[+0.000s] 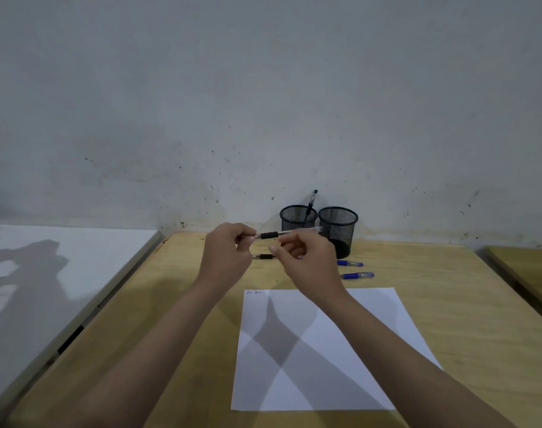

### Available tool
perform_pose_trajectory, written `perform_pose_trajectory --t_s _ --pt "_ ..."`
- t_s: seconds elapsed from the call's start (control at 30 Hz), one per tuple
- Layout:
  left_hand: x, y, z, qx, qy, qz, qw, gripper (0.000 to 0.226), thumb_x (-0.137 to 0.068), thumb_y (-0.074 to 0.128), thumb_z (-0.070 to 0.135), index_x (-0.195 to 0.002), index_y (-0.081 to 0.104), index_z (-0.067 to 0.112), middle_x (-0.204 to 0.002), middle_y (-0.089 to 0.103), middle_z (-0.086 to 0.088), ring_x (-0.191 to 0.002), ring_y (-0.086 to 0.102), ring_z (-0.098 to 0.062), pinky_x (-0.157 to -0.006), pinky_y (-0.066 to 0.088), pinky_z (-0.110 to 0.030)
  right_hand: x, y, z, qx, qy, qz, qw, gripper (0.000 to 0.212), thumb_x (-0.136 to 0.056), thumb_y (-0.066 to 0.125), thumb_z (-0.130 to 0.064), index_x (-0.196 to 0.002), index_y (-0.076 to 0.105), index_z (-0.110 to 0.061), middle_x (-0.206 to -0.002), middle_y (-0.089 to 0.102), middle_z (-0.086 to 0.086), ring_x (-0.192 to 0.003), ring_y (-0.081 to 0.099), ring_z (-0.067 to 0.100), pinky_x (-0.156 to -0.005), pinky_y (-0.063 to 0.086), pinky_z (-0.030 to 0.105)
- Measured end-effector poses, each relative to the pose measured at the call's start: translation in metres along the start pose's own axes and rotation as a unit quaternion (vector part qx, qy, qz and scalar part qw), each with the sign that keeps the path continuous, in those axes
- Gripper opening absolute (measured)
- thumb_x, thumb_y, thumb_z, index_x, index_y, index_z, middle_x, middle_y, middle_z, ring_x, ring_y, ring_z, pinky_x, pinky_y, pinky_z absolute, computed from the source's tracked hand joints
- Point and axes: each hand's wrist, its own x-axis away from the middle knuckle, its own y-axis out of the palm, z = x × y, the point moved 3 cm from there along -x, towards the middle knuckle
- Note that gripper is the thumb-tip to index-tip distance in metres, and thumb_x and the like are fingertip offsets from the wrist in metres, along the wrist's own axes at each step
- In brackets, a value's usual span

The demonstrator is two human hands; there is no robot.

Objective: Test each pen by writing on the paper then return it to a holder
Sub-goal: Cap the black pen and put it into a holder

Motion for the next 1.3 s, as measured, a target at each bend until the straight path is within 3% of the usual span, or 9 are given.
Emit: perform_pose_trajectory --t_s 0.1,0.2,0.33,0.43,0.53,0.7,0.87,1.03,1.3 --pt "-0.004 0.004 0.001 -0.012 0.009 -0.02 1.0 0.016 -0.082 0.06 -0.001 -0.089 0.071 0.009 -0.087 0.067 -0.005 -0.072 0.057 -0.007 -0.065 0.038 -0.003 -0.016 -0.01 0.001 0.118 -0.109 0.006 0.987 0.02 -0.073 0.077 -0.016 -0.092 0.072 -0.015 -0.087 0.071 -0.001 -0.08 0.057 0.015 -0.075 0.049 0.033" --pt "-0.01 0.01 0.003 0.007 0.016 -0.023 1.0 0.017 -0.082 0.06 -0.002 -0.086 0.071 0.009 -0.087 0.069 -0.006 -0.077 0.061 -0.015 -0.071 0.044 -0.013 -0.028 -0.017 0.006 0.151 -0.107 -0.009 0.983 0.022 -0.071 0.078 -0.016 -0.093 0.075 -0.019 -0.086 0.074 -0.003 -0.081 0.051 0.016 -0.078 0.047 0.045" --pt "-0.02 0.019 0.006 0.036 0.03 -0.016 0.999 0.016 -0.082 0.063 0.002 -0.089 0.071 0.013 -0.087 0.069 -0.001 -0.077 0.061 -0.005 -0.073 0.044 -0.006 -0.041 -0.024 0.01 0.168 -0.145 -0.022 0.975 0.016 -0.071 0.076 -0.014 -0.087 0.077 -0.018 -0.081 0.075 -0.002 -0.075 0.057 0.02 -0.074 0.049 0.048" --pt "-0.027 0.028 0.009 0.062 0.038 0.009 0.997 0.029 -0.084 0.065 0.013 -0.112 0.064 0.014 -0.096 0.065 0.003 -0.084 0.06 0.0 -0.077 0.042 -0.003 -0.057 -0.036 0.012 0.171 -0.166 -0.004 0.971 0.025 -0.073 0.074 -0.01 -0.097 0.074 -0.017 -0.08 0.074 -0.001 -0.07 0.062 0.02 -0.071 0.053 0.046" --pt "-0.037 0.042 0.005 0.063 0.01 0.008 0.998 0.04 -0.084 0.065 0.022 -0.123 0.057 0.013 -0.11 0.062 0.002 -0.097 0.058 -0.007 -0.076 0.037 0.0 -0.079 -0.053 0.013 0.127 -0.125 0.028 0.984 0.05 -0.079 0.069 -0.007 -0.125 0.058 -0.024 -0.079 0.066 -0.007 -0.064 0.064 0.015 -0.067 0.056 0.033" --pt "-0.058 0.079 -0.008 0.007 -0.012 -0.045 0.999 0.051 -0.084 0.065 0.031 -0.128 0.052 0.008 -0.13 0.056 -0.008 -0.12 0.051 -0.018 -0.099 0.04 -0.027 -0.122 -0.073 0.018 0.042 -0.104 0.119 0.987 0.064 -0.081 0.07 -0.008 -0.134 0.042 -0.028 -0.077 0.06 -0.01 -0.061 0.064 0.007 -0.057 0.048 0.01" --pt "-0.07 0.113 -0.014 -0.022 -0.031 -0.079 0.996 0.055 -0.085 0.063 0.036 -0.127 0.051 0.003 -0.13 0.056 -0.013 -0.124 0.048 -0.023 -0.099 0.034 -0.024 -0.144 -0.06 0.046 0.036 -0.075 0.105 0.991 0.071 -0.08 0.069 -0.003 -0.137 0.035 -0.027 -0.073 0.058 -0.007 -0.055 0.064 0.006 -0.051 0.045 0.009" --pt "-0.072 0.125 -0.02 -0.034 -0.021 -0.064 0.997 0.041 -0.087 0.061 0.031 -0.103 0.06 -0.007 -0.104 0.064 -0.024 -0.099 0.058 -0.035 -0.075 0.04 -0.031 -0.151 -0.041 0.083 0.08 -0.017 0.057 0.995 0.061 -0.075 0.073 -0.006 -0.129 0.048 -0.019 -0.062 0.061 -0.005 -0.058 0.062 0.007 -0.057 0.049 0.015" --pt "-0.074 0.132 -0.033 -0.015 -0.038 -0.054 0.998 0.056 -0.084 0.064 0.037 -0.124 0.054 0.001 -0.128 0.058 -0.014 -0.123 0.05 -0.023 -0.098 0.032 -0.021 -0.146 -0.029 0.116 0.148 0.033 0.015 0.988 0.059 -0.079 0.072 -0.016 -0.133 0.05 -0.008 -0.068 0.06 -0.006 -0.084 0.063 0.019 -0.088 0.052 0.039"
